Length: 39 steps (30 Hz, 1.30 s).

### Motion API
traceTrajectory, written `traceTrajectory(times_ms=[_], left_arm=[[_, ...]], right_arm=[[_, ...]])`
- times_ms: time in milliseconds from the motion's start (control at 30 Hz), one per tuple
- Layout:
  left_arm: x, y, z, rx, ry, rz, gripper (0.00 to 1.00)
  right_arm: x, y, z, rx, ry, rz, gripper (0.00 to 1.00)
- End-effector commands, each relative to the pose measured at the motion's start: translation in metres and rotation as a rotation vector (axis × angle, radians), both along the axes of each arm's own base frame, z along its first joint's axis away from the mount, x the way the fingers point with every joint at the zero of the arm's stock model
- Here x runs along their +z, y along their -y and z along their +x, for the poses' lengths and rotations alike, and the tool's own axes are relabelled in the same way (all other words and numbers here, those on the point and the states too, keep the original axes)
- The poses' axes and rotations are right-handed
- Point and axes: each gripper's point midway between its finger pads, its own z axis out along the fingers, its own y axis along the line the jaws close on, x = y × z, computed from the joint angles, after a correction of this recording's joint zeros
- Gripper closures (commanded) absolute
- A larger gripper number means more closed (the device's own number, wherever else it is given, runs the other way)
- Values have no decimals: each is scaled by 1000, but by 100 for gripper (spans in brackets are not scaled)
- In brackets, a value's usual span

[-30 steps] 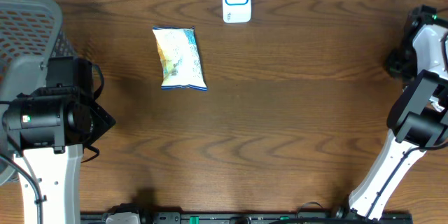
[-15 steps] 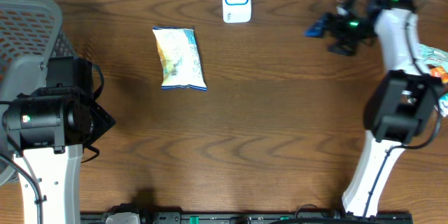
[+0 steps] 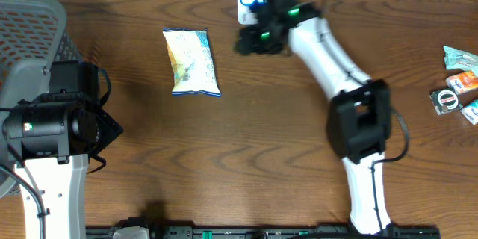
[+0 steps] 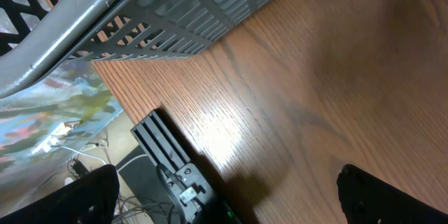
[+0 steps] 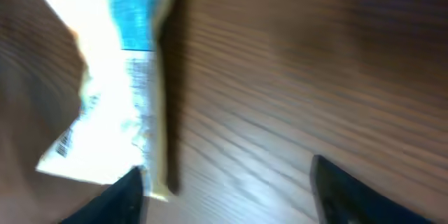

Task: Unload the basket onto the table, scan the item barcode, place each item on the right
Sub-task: 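Move the right gripper over to the white snack bag, then grasp the white snack bag with the right gripper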

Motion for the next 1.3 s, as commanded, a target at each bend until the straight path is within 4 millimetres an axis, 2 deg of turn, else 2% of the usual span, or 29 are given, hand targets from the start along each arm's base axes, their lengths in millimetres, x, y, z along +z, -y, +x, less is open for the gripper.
traceTrajectory(times_ms=[0,33,100,133,267,400,467,533,633,767,867,967,1000,1100,1200,1267], left_arm=[[1,-1,-2,16,4,1,2],[1,-1,-2,16,4,1,2],[1,-1,-2,16,4,1,2],[1,-1,-2,16,4,1,2],[1,-1,-2,16,4,1,2],[1,-1,-2,16,4,1,3],[1,-1,-2,16,4,1,3],[1,-1,-2,16,4,1,2],[1,-1,-2,16,4,1,2],[1,-1,-2,16,4,1,2],[1,-1,-2,16,4,1,2],[1,-1,-2,16,4,1,2],[1,-1,-2,16,4,1,2],[1,-1,-2,16,4,1,3],[1,-1,-2,16,4,1,2],[1,-1,-2,16,4,1,2]], right_arm=[[16,-19,1,-30,134,-110,6],[17,-26,-1,-35,151,-126,2],[18,-44,-10,-49,189,-160,1],[18,-51,-13,-45,205,-171,4],[12,-82,-28,-7,247,-185,28],[-8,-104,-37,25,265,-198,37],[-20,-109,-41,35,259,-217,40],[-33,-110,-47,48,240,-237,48],[-47,-108,-56,65,205,-270,52],[-56,-96,-67,94,157,-330,65],[-63,-79,-77,125,114,-405,73],[-64,-51,-85,111,66,-507,86],[-61,-44,-88,109,55,-531,91],[-46,-33,-92,104,46,-552,95],[-19,-38,-89,92,94,-510,97],[6,-45,-81,73,156,-452,99]])
